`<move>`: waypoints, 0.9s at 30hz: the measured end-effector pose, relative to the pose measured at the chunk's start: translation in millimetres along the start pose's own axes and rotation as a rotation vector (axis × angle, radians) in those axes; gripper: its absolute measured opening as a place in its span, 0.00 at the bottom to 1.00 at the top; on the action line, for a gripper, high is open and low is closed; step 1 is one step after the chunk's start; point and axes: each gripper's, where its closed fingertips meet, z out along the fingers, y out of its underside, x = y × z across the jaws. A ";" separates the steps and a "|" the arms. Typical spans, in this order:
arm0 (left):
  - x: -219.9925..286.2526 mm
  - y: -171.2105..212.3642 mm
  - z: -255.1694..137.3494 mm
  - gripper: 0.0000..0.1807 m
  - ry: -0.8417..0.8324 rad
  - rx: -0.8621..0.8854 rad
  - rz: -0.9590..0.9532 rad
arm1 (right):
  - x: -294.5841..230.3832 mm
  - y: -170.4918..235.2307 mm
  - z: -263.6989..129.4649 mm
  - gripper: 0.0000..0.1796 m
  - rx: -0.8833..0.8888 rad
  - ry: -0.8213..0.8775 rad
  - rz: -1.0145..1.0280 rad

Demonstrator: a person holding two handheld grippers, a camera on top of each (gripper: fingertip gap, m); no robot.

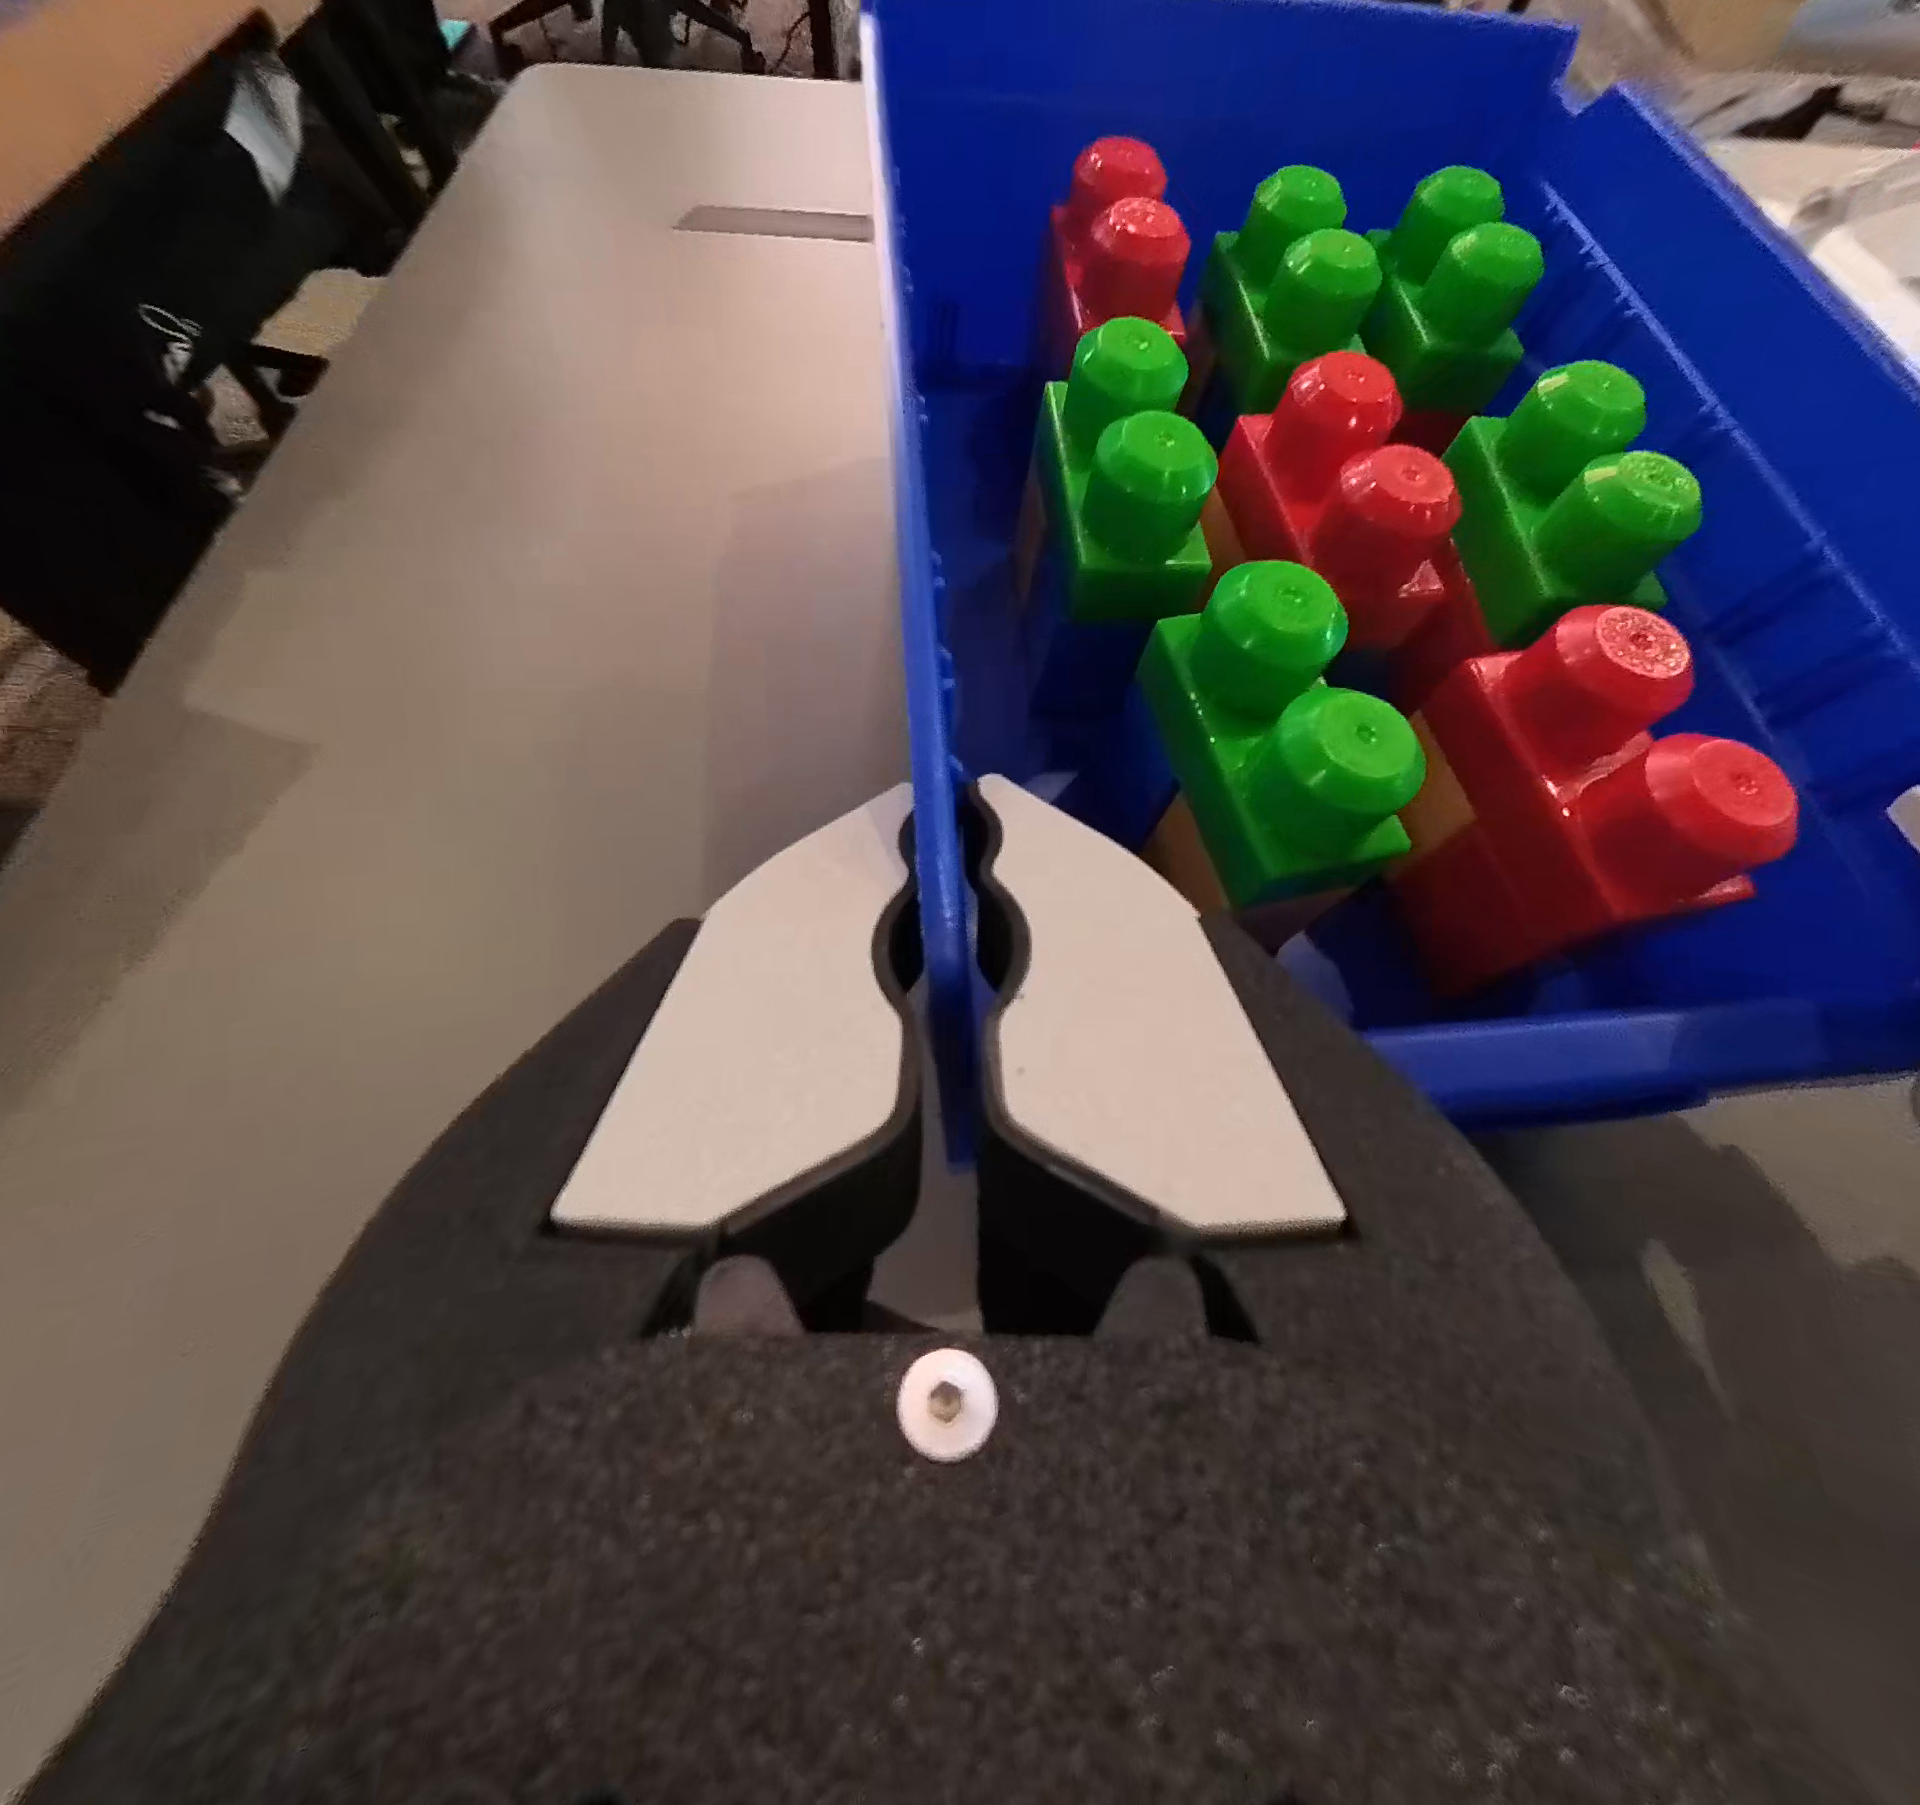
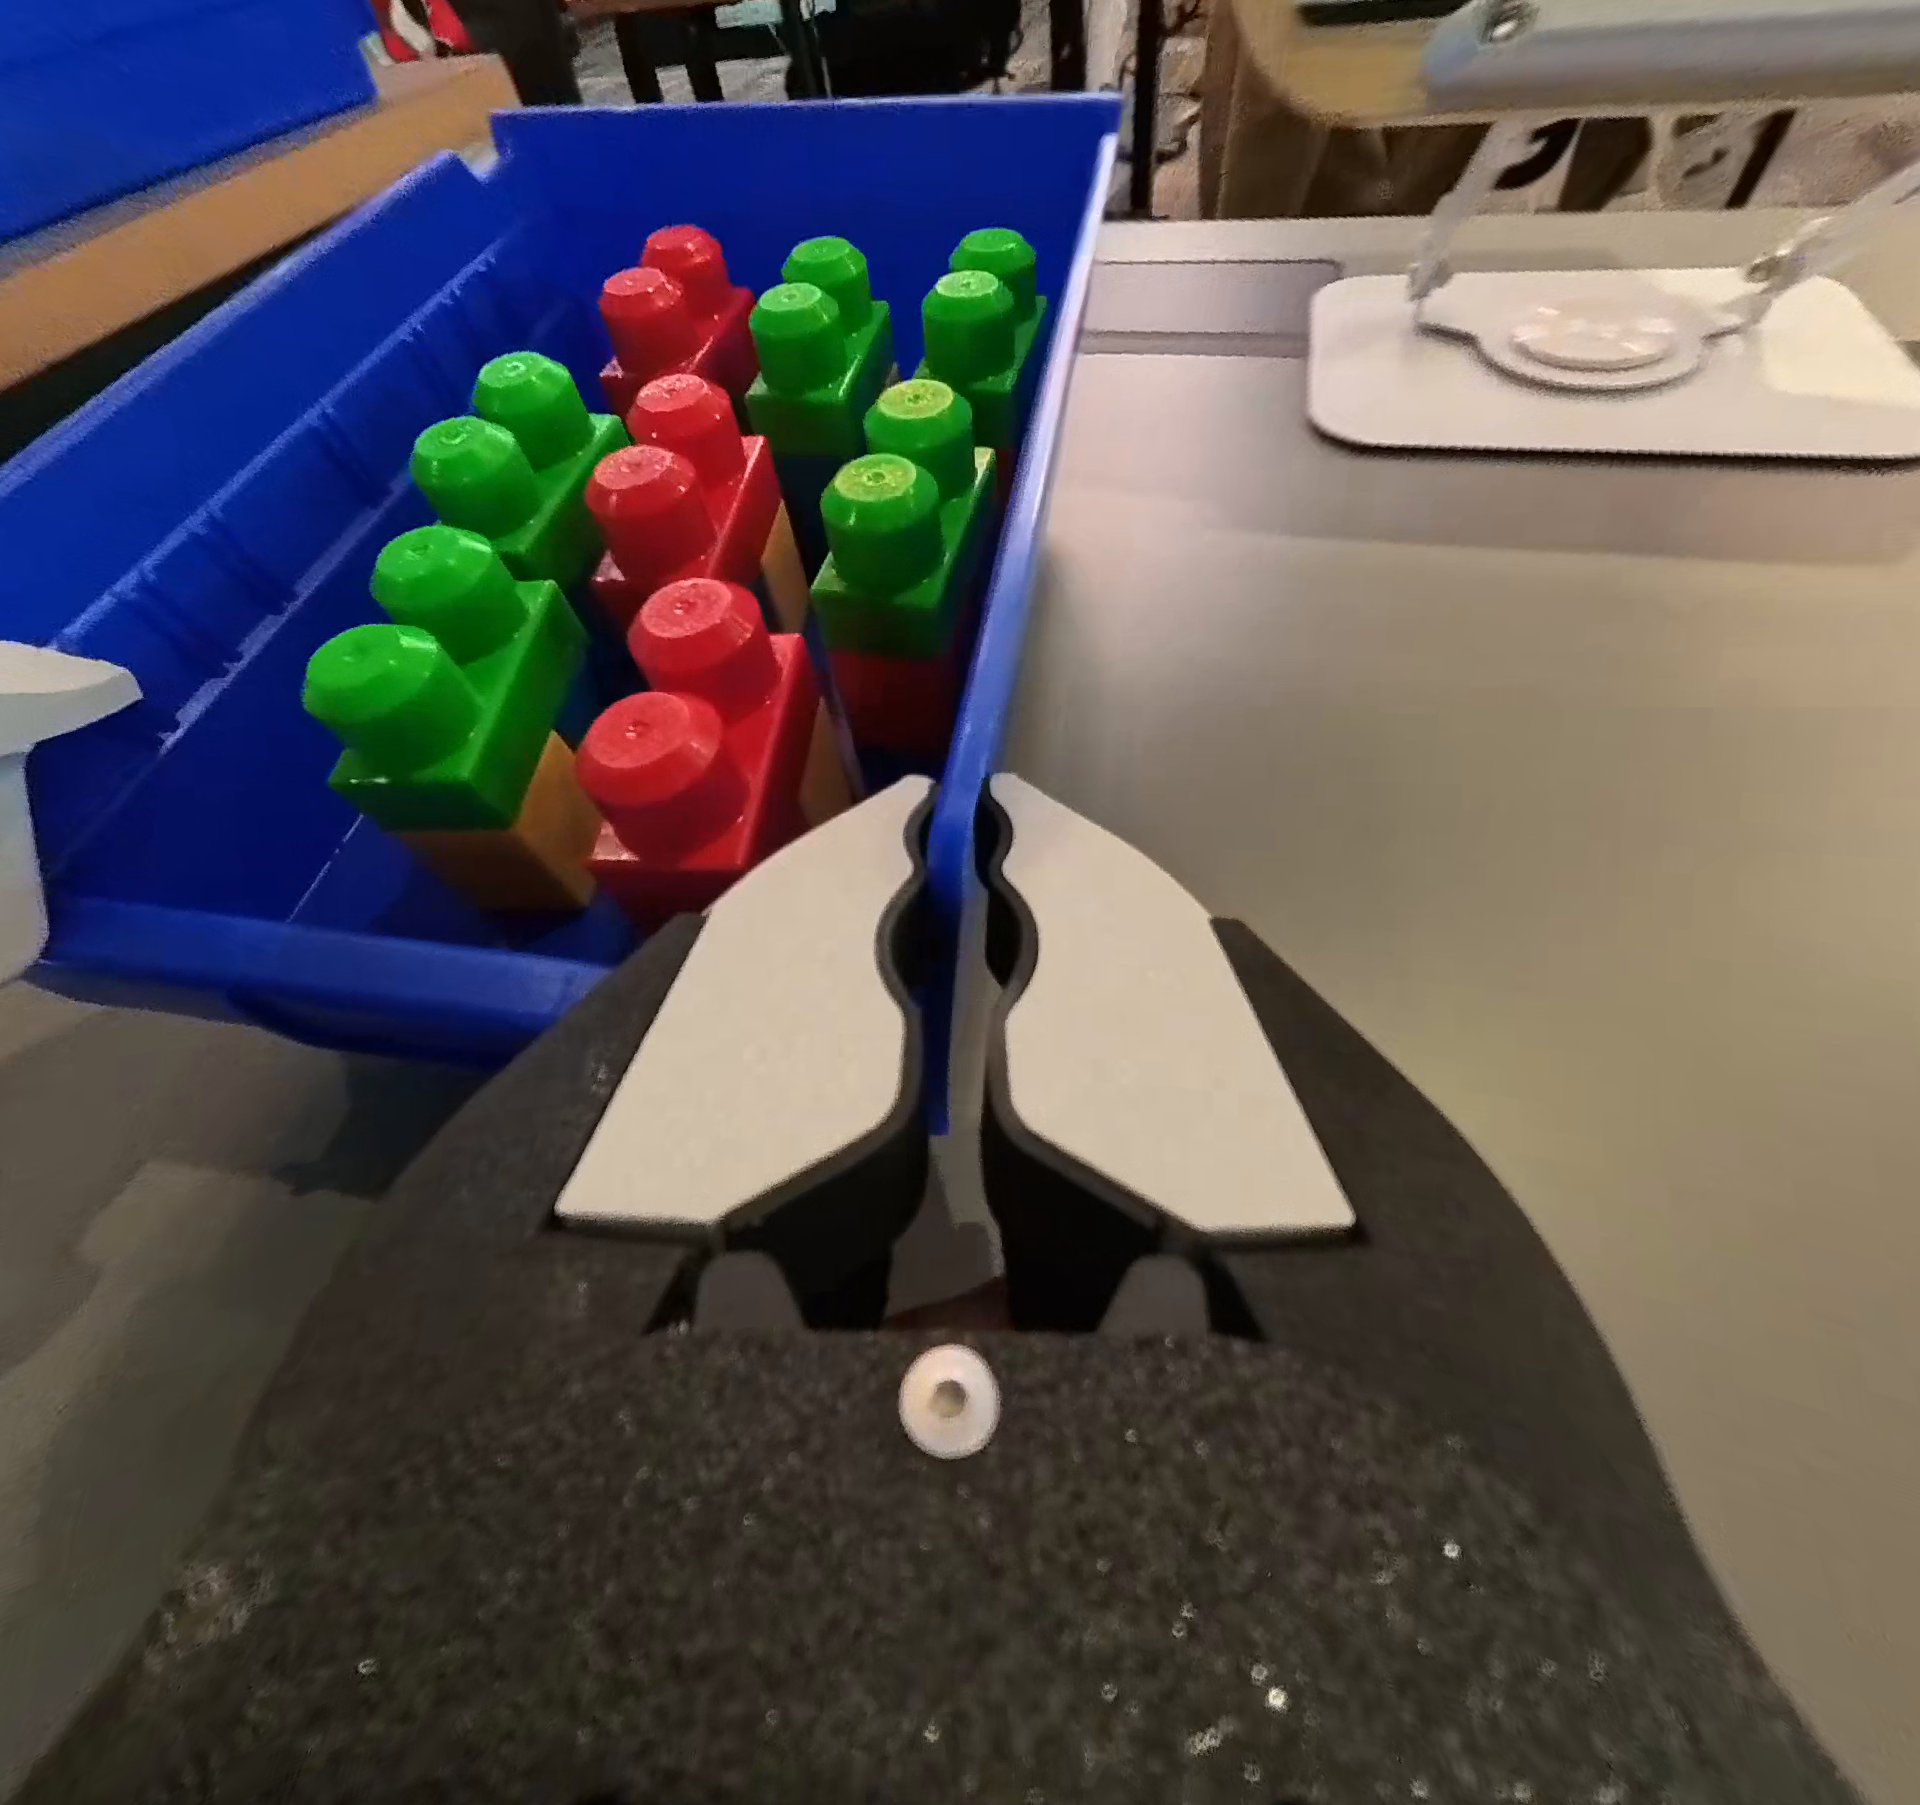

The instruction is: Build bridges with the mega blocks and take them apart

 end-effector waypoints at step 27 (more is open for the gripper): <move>54.5 -23.9 -90.9 0.33 0.219 0.232 -0.035 | 61.0 -38.6 -104.5 0.27 0.086 -0.298 -0.085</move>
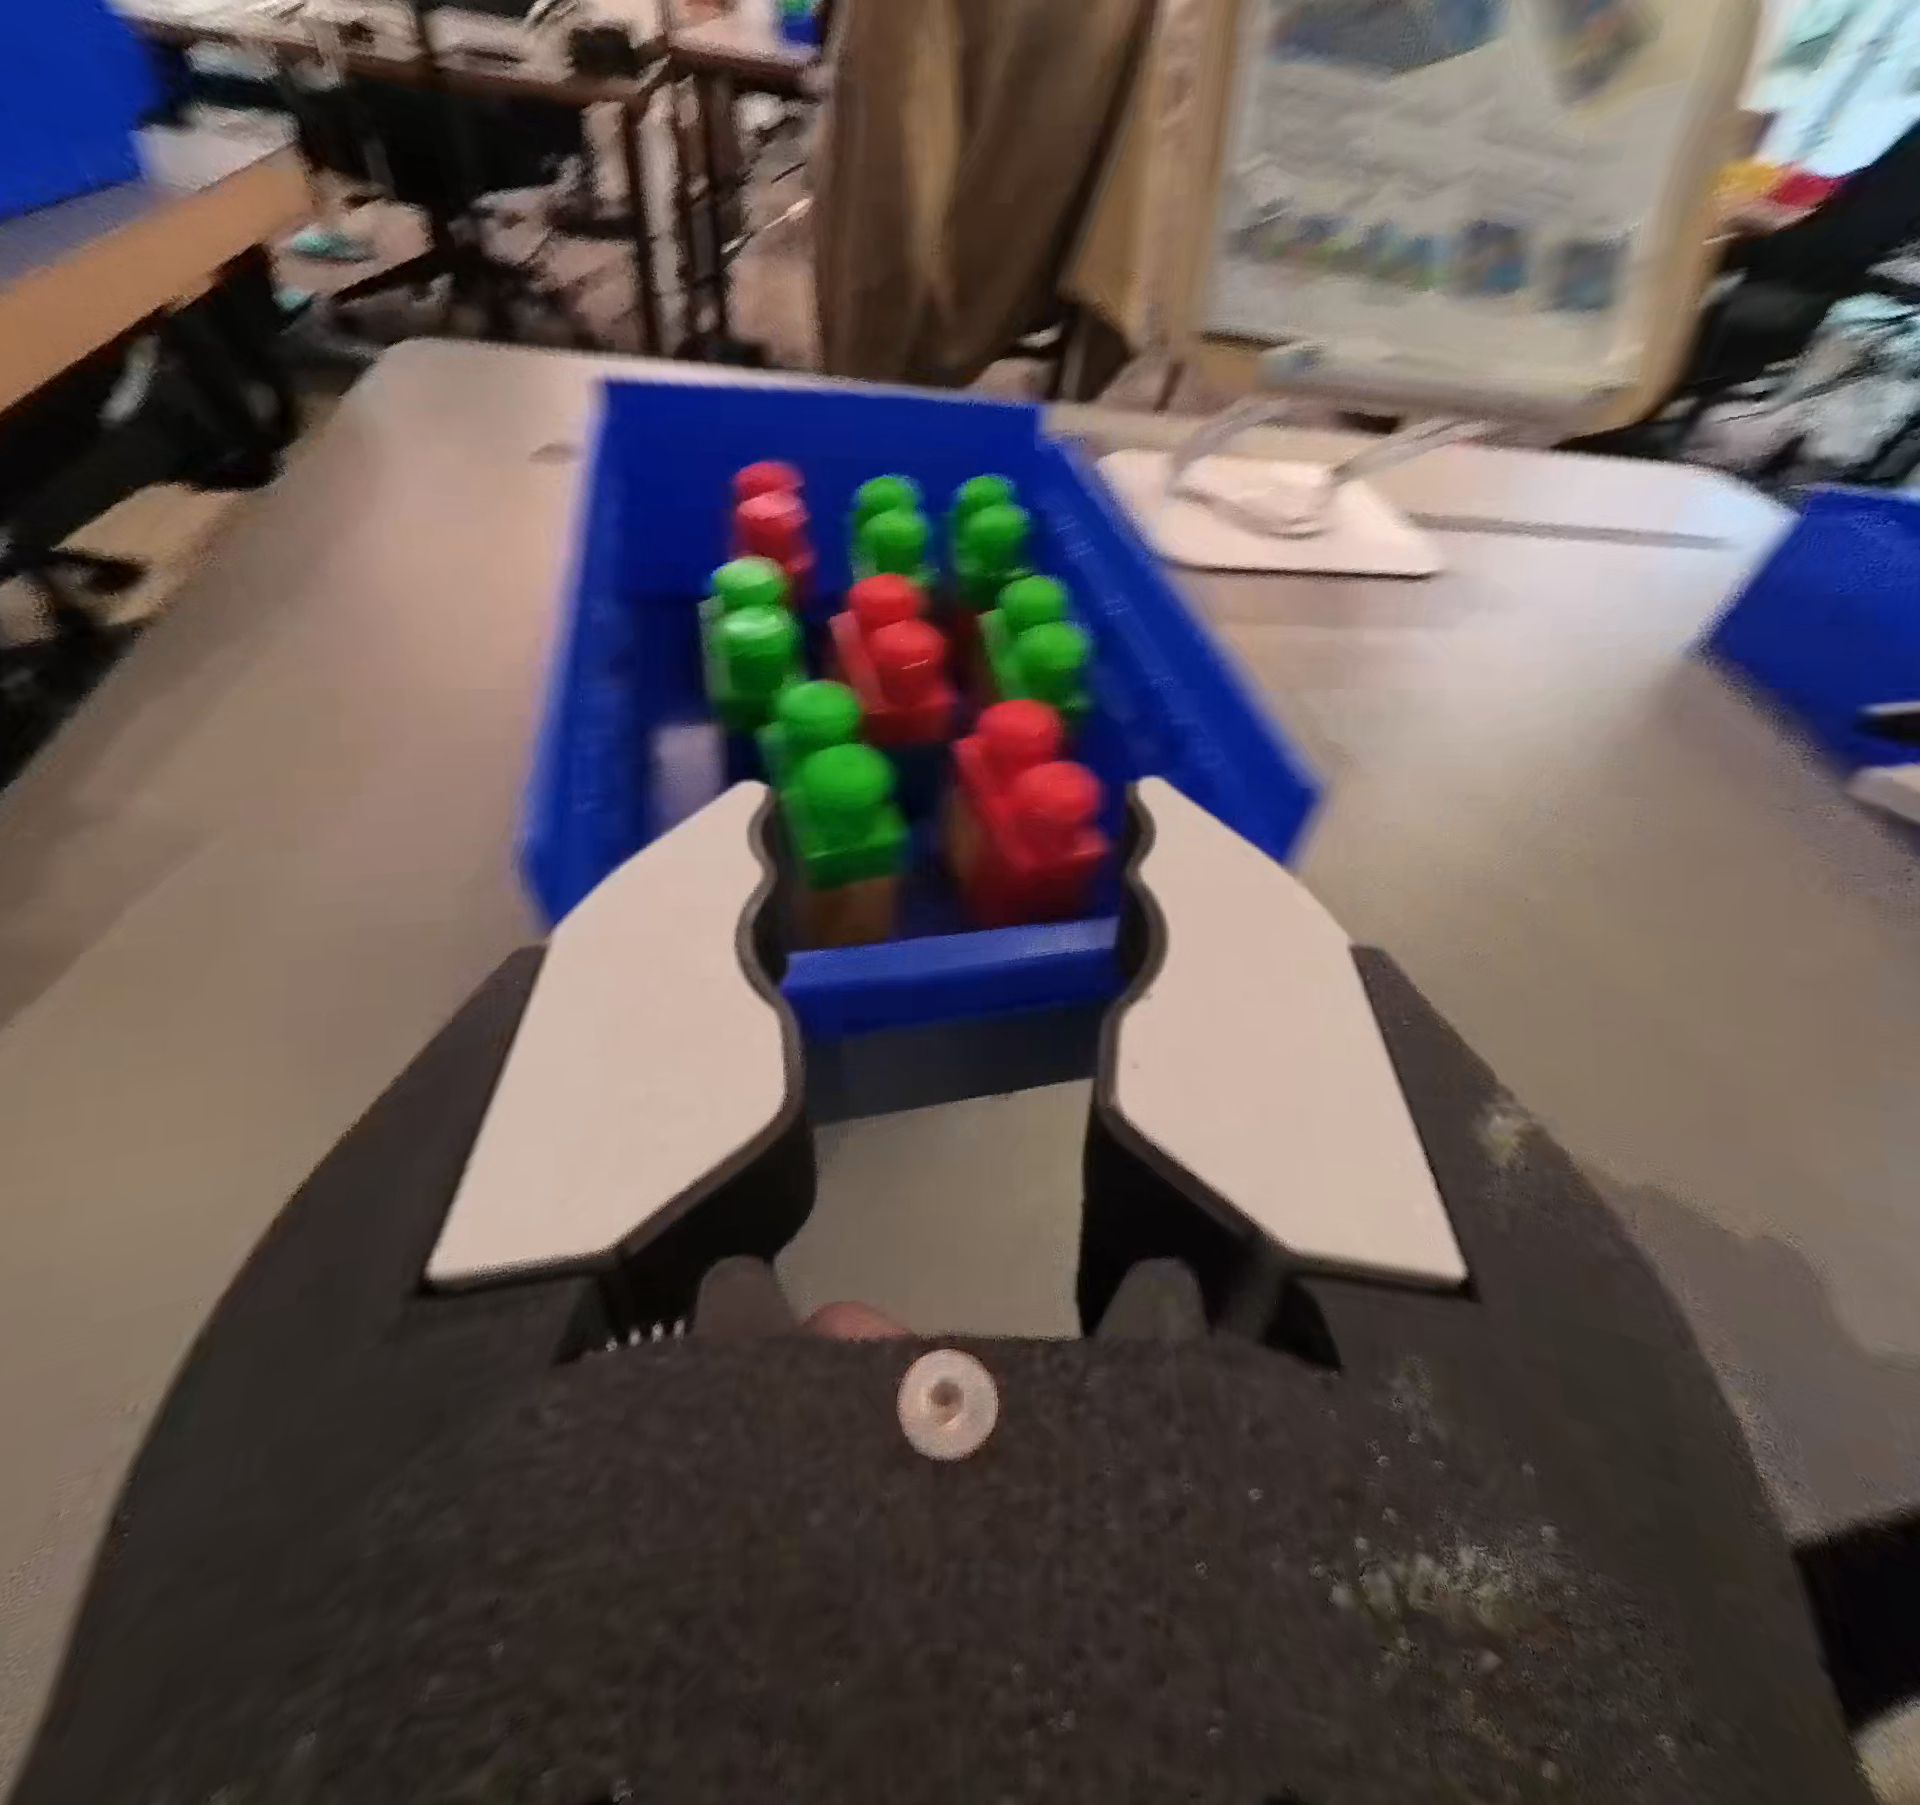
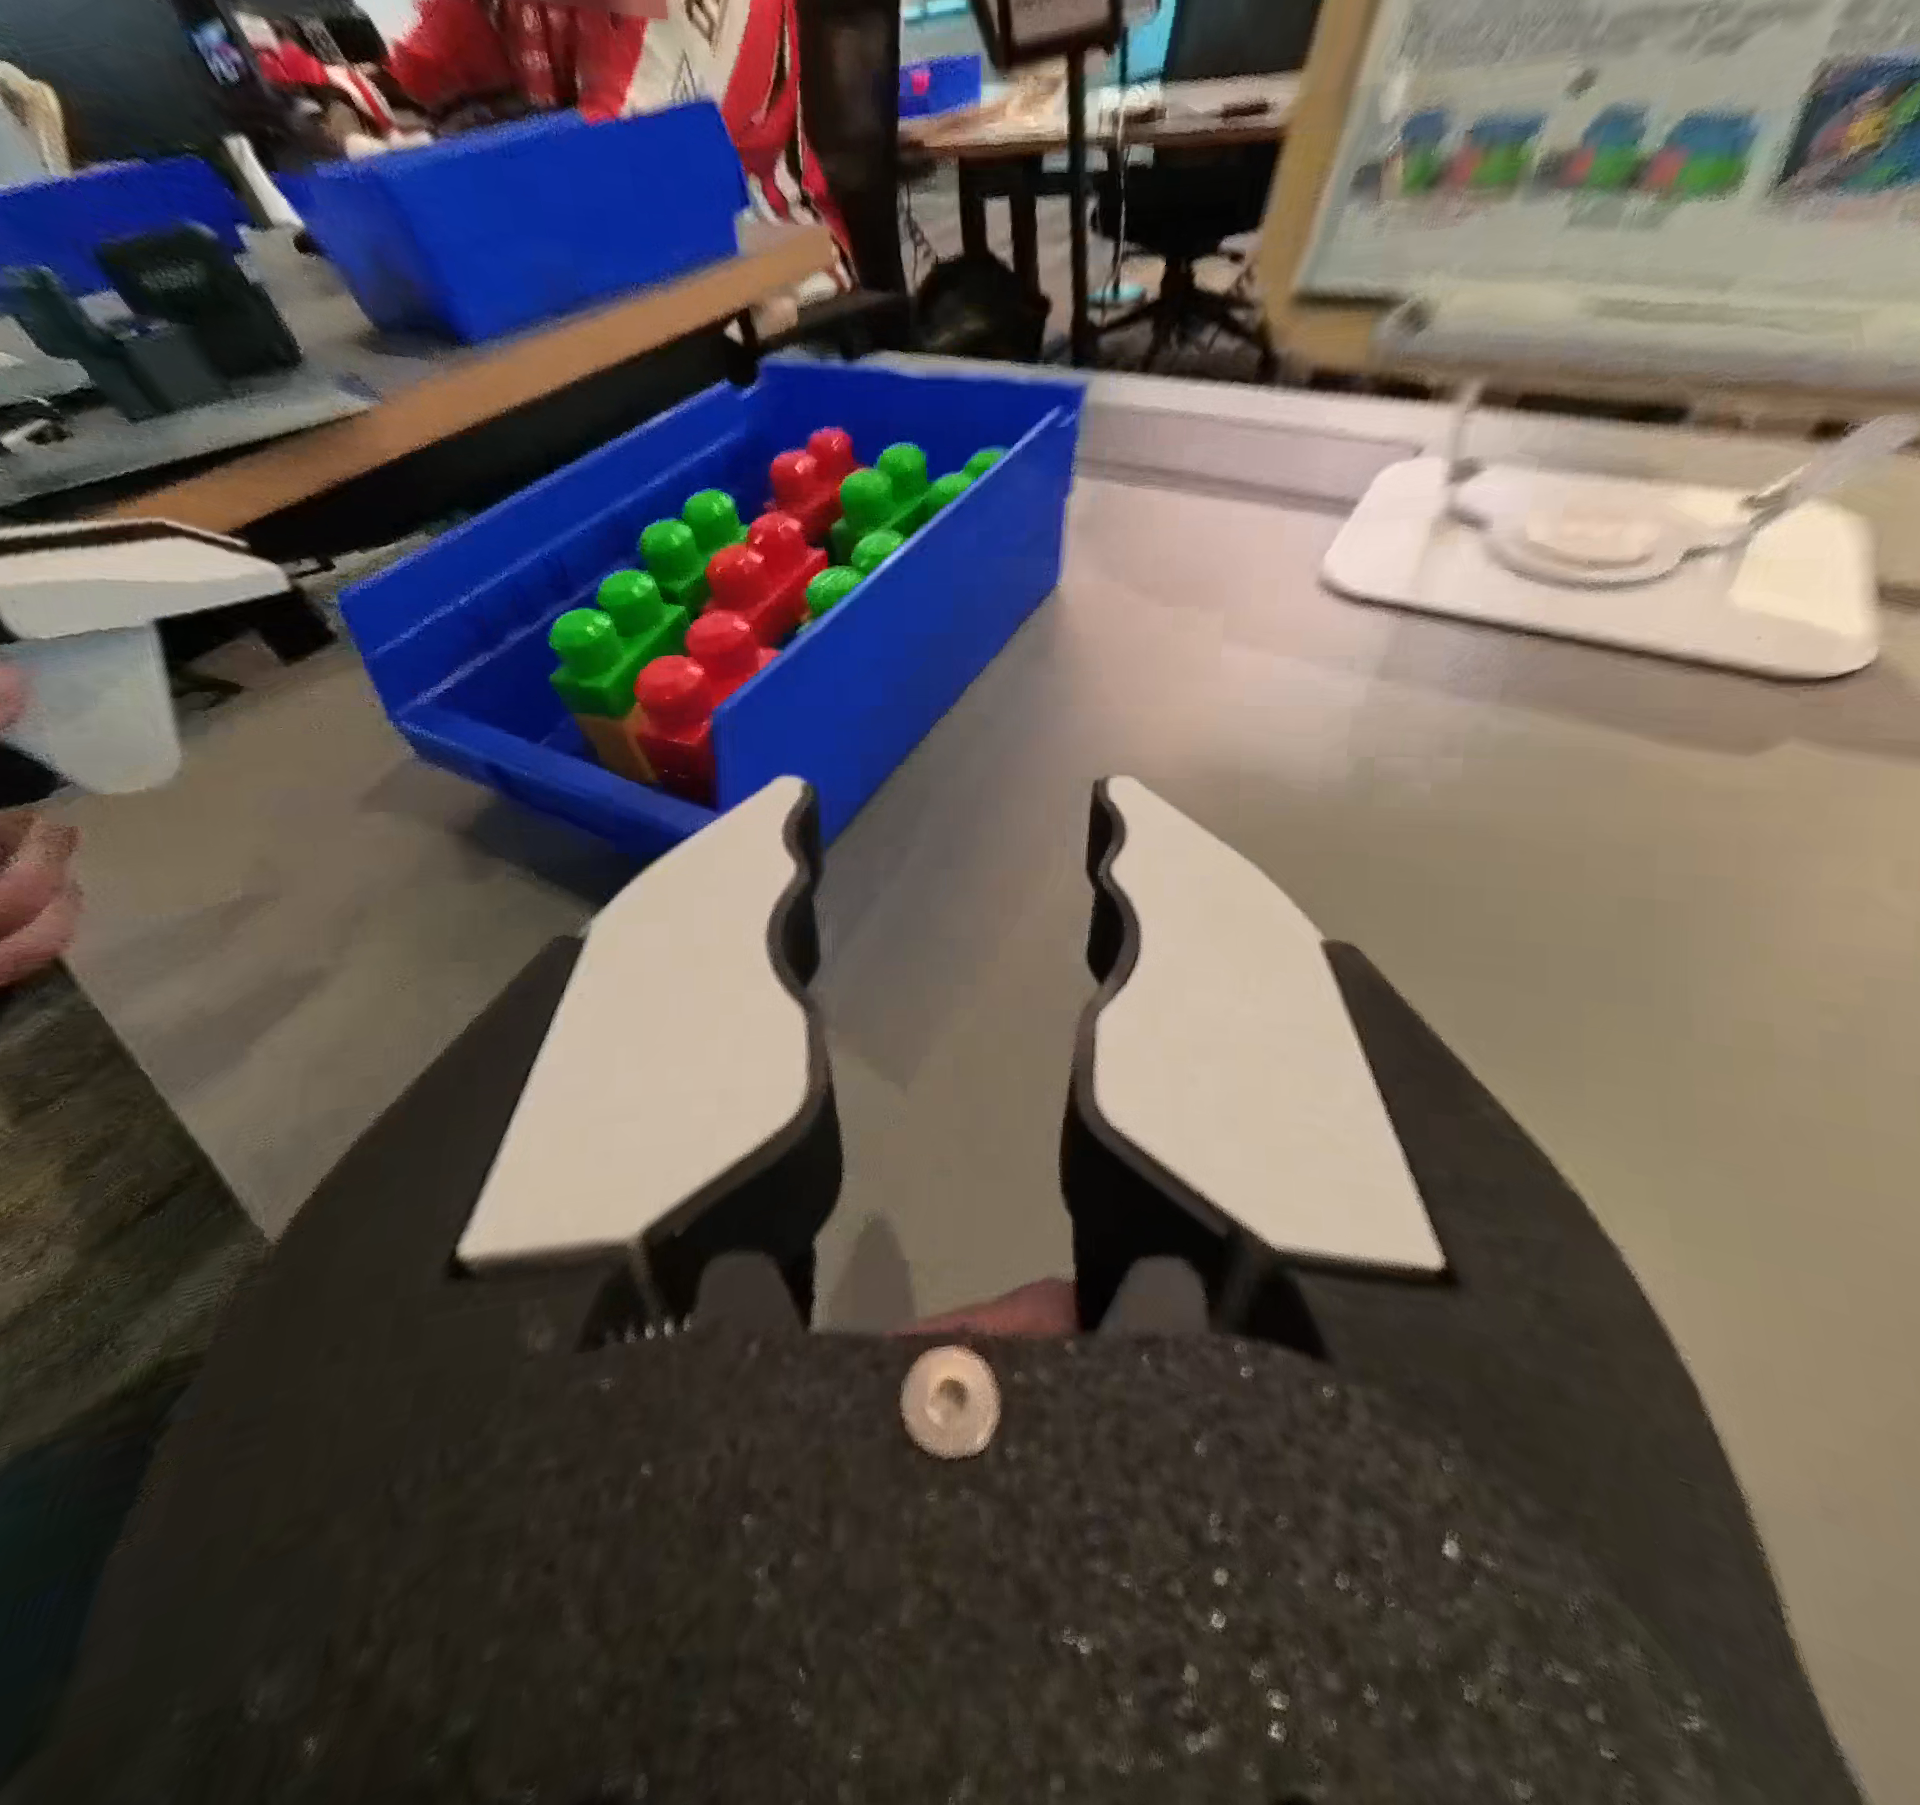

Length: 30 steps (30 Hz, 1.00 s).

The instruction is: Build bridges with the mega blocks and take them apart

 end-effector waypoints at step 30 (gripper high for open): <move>215.6 49.1 84.9 0.29 0.077 -0.044 0.209 | 187.0 28.2 -90.3 0.29 0.043 0.237 -0.058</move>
